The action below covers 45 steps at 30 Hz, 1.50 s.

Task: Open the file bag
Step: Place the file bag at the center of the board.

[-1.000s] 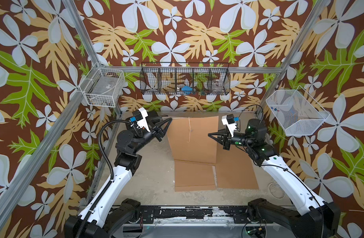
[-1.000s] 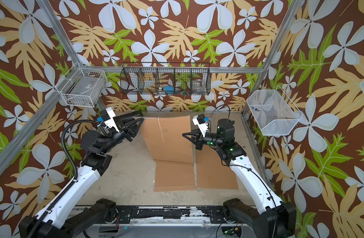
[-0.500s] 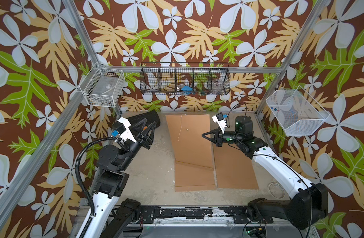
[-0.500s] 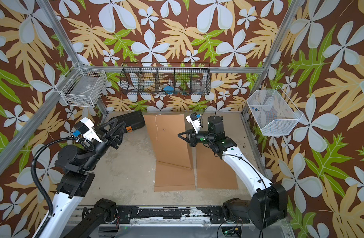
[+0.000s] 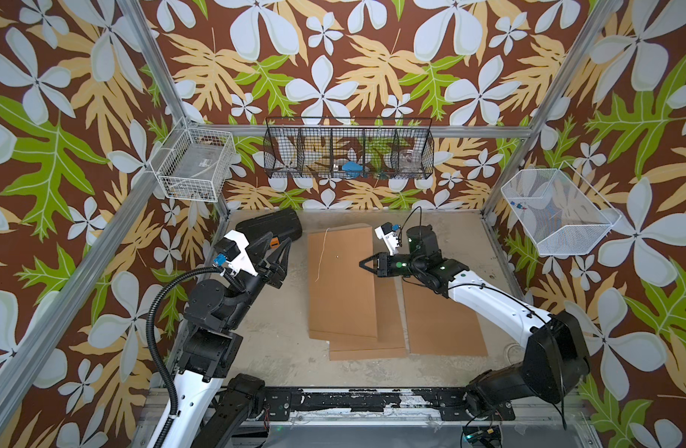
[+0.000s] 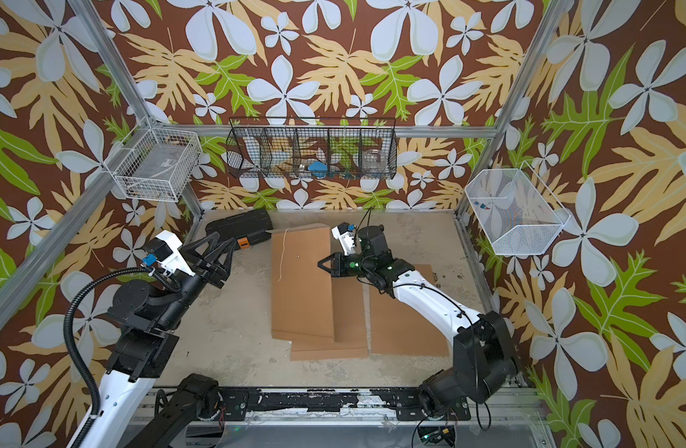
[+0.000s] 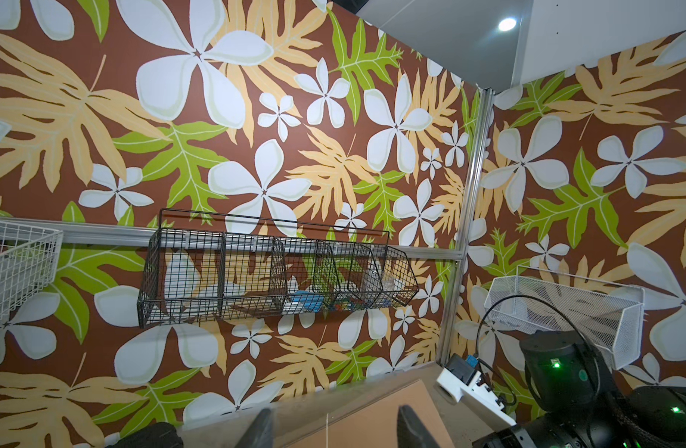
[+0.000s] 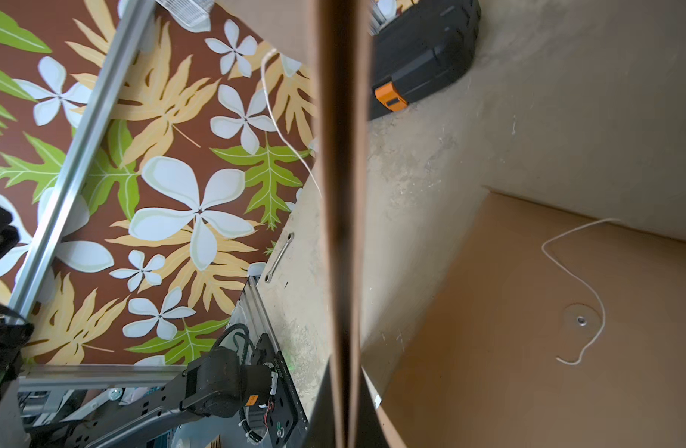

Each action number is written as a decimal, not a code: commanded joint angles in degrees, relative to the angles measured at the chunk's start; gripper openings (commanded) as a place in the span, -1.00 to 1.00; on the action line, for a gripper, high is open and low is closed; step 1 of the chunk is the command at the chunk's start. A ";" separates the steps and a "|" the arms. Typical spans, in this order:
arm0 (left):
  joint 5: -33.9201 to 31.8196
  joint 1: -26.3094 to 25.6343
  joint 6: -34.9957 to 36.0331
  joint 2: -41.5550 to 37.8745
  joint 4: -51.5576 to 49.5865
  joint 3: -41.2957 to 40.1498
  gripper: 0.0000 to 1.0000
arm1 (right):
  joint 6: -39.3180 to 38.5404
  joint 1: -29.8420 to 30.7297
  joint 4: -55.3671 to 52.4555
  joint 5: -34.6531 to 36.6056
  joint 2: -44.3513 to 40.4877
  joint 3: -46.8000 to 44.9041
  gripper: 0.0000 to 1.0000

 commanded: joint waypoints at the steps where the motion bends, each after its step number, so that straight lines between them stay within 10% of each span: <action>1: 1.81 0.16 -0.41 0.18 2.67 -0.50 0.08 | 4.15 2.32 1.78 6.01 1.55 1.14 -1.00; 45: 4.54 0.22 -0.15 1.76 2.40 -1.91 0.08 | 9.09 13.07 8.59 5.41 37.33 18.54 -1.00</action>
